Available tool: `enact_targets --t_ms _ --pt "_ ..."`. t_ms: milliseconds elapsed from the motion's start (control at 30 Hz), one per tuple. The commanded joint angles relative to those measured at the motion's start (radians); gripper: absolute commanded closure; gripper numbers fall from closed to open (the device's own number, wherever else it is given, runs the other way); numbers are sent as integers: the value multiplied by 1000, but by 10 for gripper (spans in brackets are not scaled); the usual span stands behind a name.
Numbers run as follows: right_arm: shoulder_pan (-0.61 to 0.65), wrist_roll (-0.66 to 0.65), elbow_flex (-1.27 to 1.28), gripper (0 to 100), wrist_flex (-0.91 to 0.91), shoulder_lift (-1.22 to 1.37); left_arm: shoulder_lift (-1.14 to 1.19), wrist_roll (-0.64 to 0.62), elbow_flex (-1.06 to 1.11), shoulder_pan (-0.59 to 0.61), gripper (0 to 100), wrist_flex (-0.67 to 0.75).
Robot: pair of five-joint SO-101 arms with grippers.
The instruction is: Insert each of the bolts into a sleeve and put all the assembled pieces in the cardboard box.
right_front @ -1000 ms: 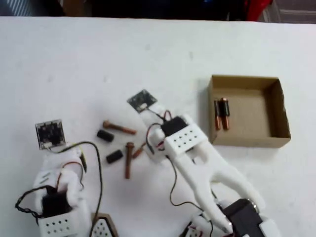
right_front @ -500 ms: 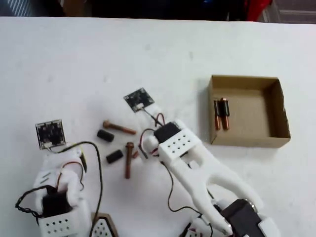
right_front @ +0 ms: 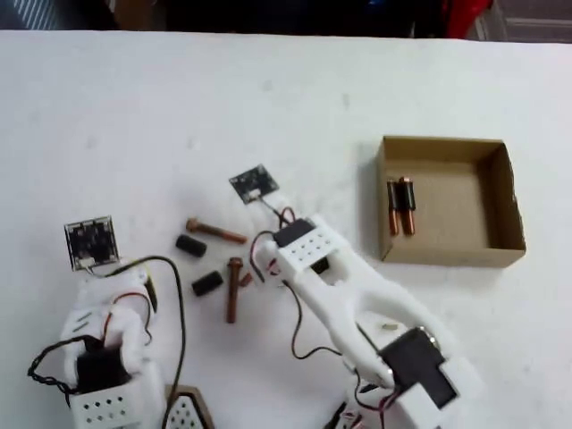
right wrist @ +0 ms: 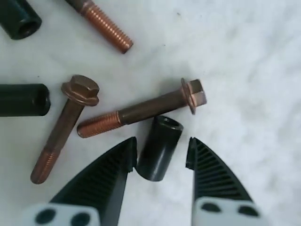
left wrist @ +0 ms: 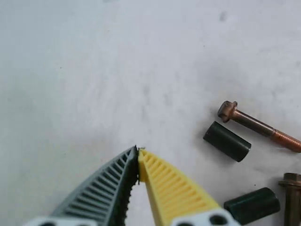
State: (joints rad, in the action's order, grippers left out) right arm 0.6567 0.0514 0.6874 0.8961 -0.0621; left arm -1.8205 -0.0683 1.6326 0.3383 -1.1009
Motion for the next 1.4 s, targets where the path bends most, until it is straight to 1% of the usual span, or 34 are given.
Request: enact_targets --t_ms 0,167,333,400,467,533,567,633,767,900,1067,1233,1367 --pt "-8 9 -28 843 -15 22 -8 8 -11 12 977 -5" --pt "-25 2 -28 844 -7 81 -8 8 -11 12 977 -5" --pt "-30 -2 -57 844 -10 97 -8 8 -11 12 977 -5" --pt "-50 -2 -77 850 -8 97 -8 8 -11 12 977 -5" --pt "-81 -5 -100 893 -1 97 -8 8 -11 12 977 -5" --pt "-113 -51 -126 969 25 97 -8 8 -11 12 977 -5" --pt "-130 -75 -137 990 39 97 -8 8 -11 12 977 -5" --pt "-166 -112 -153 962 67 97 -8 8 -11 12 977 -5" --pt "-259 -153 -192 984 97 97 -8 8 -11 12 977 -5" --pt "-331 -215 -203 981 93 99 -8 8 -9 12 977 -5" --pt "-367 -264 -201 981 91 99 -8 8 6 7 977 3" --pt "-377 -265 -206 981 91 88 -8 8 8 5 977 3" --pt "-375 -264 -259 981 97 65 -8 8 9 5 977 3"
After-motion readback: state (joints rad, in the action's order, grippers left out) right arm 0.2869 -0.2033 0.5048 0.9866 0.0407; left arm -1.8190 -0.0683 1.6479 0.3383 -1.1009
